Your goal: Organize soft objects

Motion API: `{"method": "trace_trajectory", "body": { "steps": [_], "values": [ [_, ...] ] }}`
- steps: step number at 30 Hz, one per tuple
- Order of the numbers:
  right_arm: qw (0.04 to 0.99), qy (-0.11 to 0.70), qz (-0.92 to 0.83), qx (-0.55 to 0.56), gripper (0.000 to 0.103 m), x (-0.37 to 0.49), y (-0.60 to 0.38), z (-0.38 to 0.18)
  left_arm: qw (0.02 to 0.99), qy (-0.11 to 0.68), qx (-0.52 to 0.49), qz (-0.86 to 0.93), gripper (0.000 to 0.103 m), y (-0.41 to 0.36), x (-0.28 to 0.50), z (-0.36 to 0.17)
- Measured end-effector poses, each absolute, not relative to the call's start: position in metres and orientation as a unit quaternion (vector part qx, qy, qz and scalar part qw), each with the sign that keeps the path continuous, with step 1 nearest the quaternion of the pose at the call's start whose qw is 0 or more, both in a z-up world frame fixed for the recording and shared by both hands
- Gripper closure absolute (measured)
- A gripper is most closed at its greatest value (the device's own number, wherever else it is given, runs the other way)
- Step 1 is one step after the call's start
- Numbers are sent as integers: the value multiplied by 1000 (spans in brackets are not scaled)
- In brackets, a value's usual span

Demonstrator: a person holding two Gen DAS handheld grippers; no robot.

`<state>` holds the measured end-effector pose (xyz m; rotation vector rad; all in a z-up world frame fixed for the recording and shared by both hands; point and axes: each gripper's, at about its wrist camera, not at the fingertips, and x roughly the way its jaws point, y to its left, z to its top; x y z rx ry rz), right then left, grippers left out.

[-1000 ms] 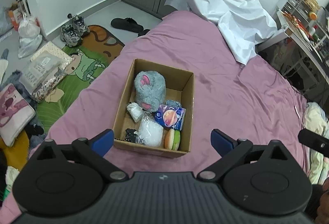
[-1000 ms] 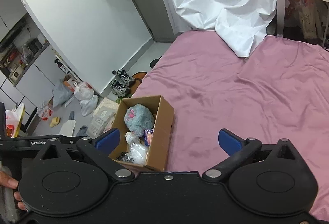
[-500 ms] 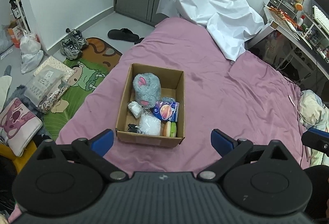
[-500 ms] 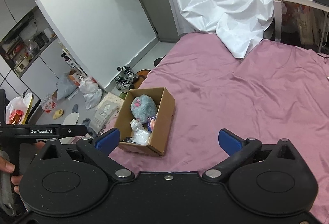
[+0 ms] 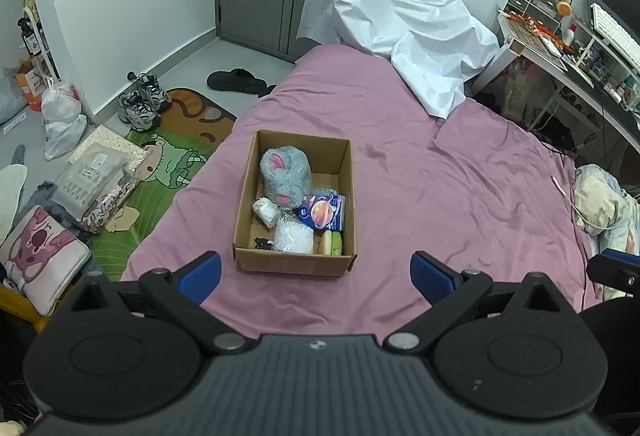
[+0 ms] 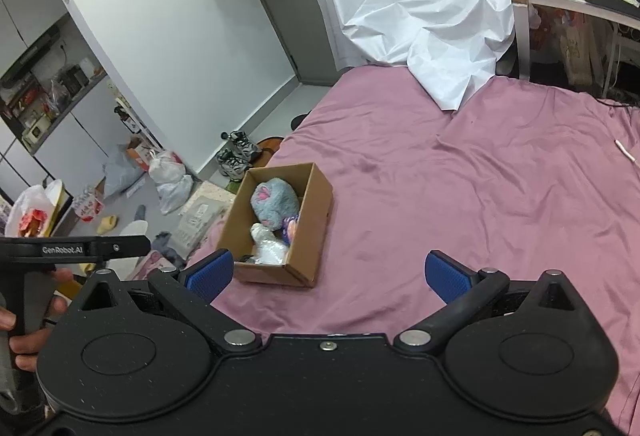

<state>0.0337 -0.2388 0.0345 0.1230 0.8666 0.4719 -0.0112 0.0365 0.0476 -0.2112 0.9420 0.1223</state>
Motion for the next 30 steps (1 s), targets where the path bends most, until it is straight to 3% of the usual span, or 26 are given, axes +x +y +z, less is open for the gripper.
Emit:
{"method": "trace_trajectory", "body": {
  "steps": [30],
  "values": [
    [878,403,254,51,0,12,-227,40,894,434,-90,68,3,29,-49,62]
  ]
}}
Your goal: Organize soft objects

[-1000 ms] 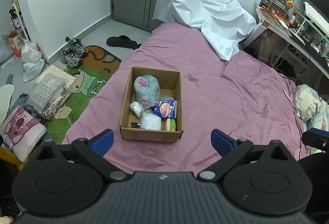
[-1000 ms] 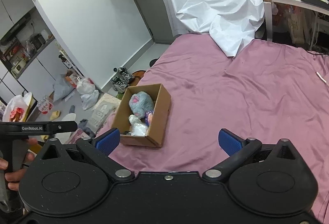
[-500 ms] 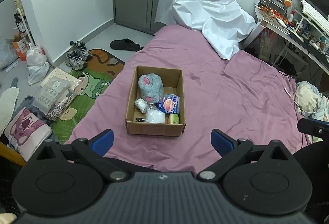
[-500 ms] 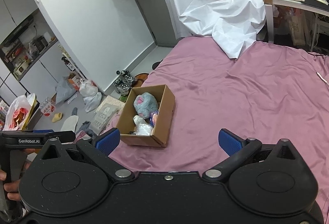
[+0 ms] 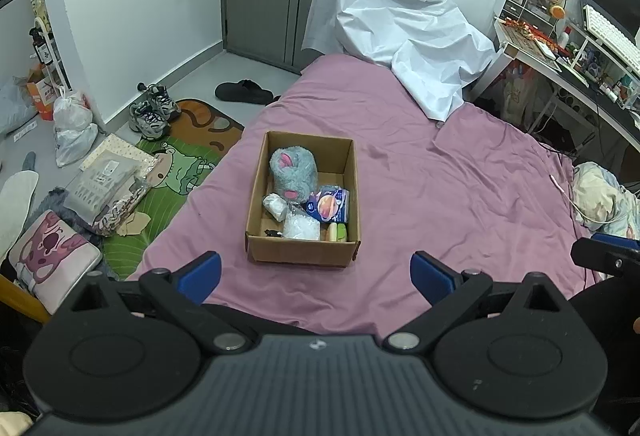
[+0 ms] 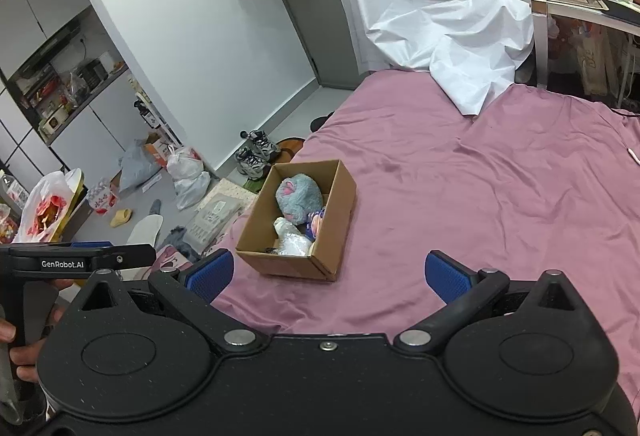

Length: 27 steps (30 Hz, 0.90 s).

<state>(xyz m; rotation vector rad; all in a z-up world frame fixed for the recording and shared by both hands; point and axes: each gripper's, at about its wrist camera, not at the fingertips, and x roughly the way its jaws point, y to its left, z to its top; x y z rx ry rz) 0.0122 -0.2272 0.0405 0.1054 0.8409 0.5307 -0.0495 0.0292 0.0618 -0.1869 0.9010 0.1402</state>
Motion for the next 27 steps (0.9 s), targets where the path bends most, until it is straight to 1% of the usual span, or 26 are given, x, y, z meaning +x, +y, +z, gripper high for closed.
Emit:
{"method": "trace_trajectory", "body": {
  "steps": [9,27],
  "values": [
    [879,400,256,36,0,7,-221,44,893,435,-91,70,3,31,-50,65],
    [879,402,250,44,0,7,-224,46,896,428,-87,74,3,27,-53,71]
  ]
}}
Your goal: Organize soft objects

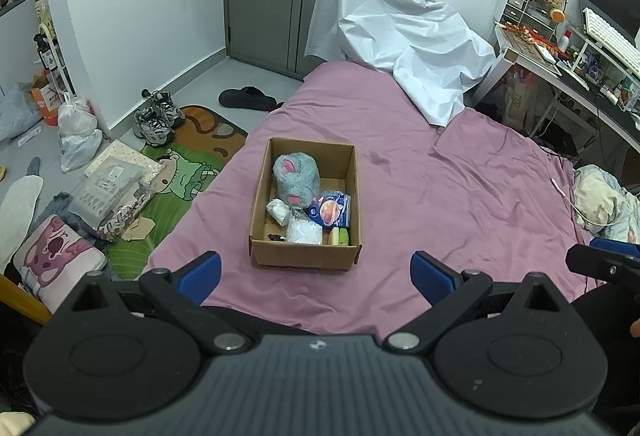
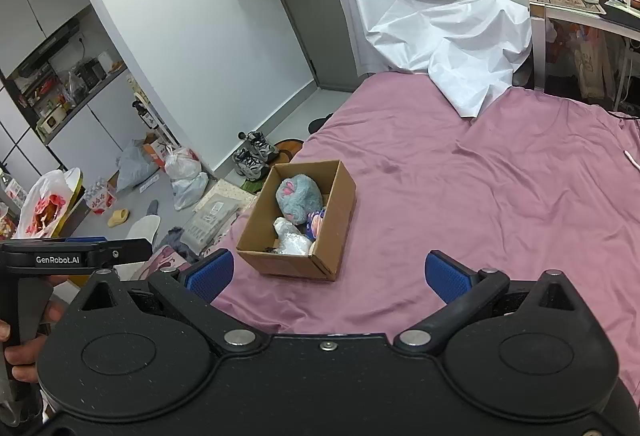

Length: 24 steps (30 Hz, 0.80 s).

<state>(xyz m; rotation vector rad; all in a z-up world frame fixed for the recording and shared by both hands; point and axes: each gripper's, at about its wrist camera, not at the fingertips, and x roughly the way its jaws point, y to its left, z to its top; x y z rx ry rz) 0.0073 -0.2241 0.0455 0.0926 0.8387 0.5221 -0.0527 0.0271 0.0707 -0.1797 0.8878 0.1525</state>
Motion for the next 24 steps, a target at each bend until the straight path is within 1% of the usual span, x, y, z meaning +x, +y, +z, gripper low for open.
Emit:
{"method": "trace_trajectory", "body": {
  "steps": [24],
  "values": [
    [880,404,244,43,0,7,-225,42,894,431,-93,72,3,25,-54,65]
  ]
}}
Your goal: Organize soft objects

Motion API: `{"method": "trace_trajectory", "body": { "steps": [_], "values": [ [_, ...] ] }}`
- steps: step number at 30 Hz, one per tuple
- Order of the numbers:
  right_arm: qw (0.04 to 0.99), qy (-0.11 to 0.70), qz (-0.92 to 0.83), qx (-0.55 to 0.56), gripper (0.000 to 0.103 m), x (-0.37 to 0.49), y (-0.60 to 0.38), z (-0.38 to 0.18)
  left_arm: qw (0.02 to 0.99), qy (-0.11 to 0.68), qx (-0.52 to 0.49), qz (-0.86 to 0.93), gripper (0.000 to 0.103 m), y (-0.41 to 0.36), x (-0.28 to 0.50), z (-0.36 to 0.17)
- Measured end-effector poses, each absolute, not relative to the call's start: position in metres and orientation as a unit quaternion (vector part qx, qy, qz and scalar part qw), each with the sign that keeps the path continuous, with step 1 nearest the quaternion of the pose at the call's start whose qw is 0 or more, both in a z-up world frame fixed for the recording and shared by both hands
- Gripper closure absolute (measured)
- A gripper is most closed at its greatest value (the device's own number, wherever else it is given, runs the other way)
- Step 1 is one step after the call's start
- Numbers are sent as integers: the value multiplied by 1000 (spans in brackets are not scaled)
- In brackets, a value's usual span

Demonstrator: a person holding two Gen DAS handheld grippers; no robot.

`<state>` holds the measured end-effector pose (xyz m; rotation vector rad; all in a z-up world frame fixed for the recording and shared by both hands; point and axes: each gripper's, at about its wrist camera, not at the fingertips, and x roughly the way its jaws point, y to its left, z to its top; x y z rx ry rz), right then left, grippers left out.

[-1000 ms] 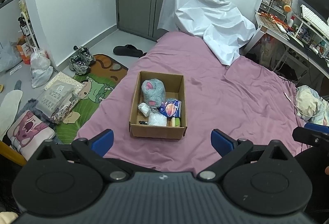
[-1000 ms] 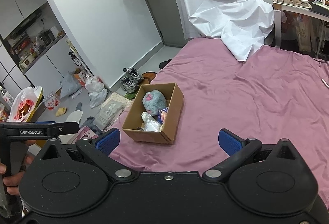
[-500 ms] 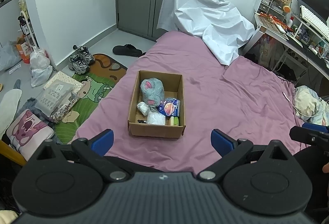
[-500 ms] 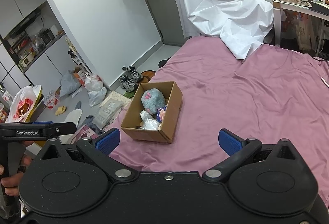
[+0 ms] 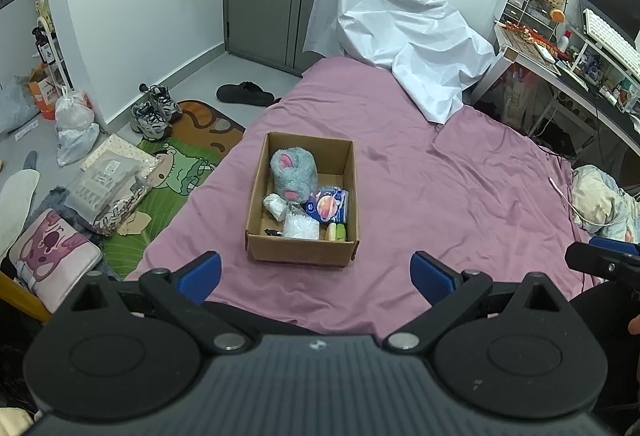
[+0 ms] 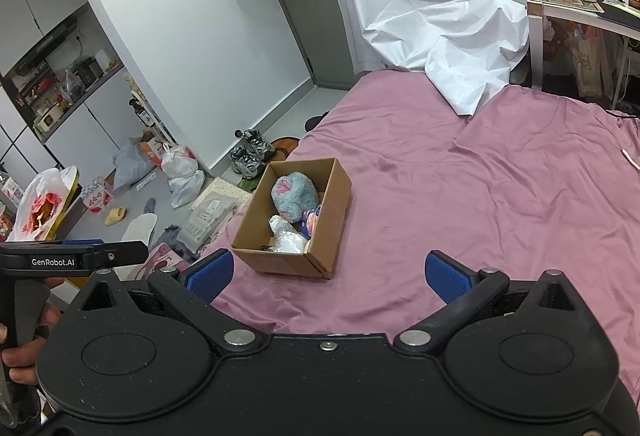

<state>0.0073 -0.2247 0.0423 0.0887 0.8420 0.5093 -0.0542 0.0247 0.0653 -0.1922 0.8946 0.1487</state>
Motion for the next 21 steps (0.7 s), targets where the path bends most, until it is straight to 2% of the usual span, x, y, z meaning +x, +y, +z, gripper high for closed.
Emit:
{"method": "trace_trajectory", "body": {
  "steps": [21],
  "values": [
    [877,415,236,56,0,23,-231,32,890,440,-92,82,3,29,-24,45]
  ]
}}
